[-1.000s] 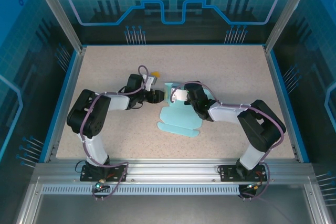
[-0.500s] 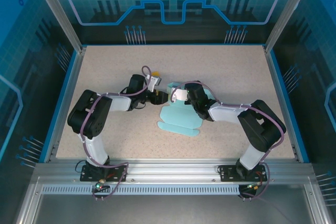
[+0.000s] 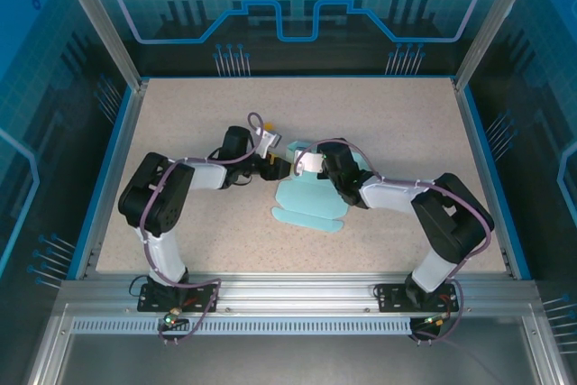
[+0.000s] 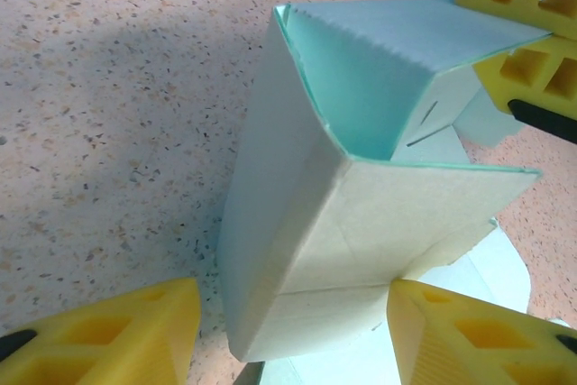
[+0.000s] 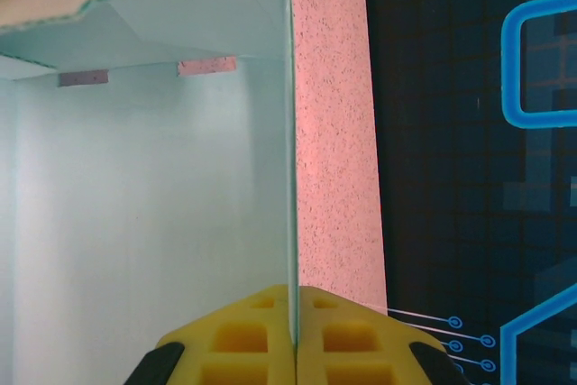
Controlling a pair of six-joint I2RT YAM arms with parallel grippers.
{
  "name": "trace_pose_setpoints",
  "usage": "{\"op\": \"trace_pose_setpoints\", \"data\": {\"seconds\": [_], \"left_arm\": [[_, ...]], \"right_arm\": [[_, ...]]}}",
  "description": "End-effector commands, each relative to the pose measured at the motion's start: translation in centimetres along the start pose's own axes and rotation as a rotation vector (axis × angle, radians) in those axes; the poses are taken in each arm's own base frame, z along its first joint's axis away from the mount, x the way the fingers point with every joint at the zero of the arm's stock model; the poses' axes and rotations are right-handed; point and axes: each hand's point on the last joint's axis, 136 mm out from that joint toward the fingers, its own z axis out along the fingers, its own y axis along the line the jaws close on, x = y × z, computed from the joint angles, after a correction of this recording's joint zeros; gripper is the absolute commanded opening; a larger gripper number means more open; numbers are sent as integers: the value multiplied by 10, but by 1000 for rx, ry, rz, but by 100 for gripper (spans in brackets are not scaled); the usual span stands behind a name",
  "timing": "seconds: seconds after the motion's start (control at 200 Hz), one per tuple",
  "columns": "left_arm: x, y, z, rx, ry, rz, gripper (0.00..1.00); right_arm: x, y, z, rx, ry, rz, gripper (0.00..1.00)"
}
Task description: Fold the paper box
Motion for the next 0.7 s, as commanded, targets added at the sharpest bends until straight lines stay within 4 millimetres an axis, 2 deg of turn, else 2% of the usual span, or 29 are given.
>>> {"op": "trace_pose_setpoints", "data": {"seconds": [0.0,0.405,0.695], "left_arm": [[-12,-13,5,81,-25,77,58],[-14,-15,8,109,-16,94,59],[-12,-15,7,109,-32,99,58]], "right_arm": [[-3,-7,-5,10,-37,-6,0],[-4,-7,-3,-5,-50,-36,0],[2,4,-5,-25,-48,-29,0]]}}
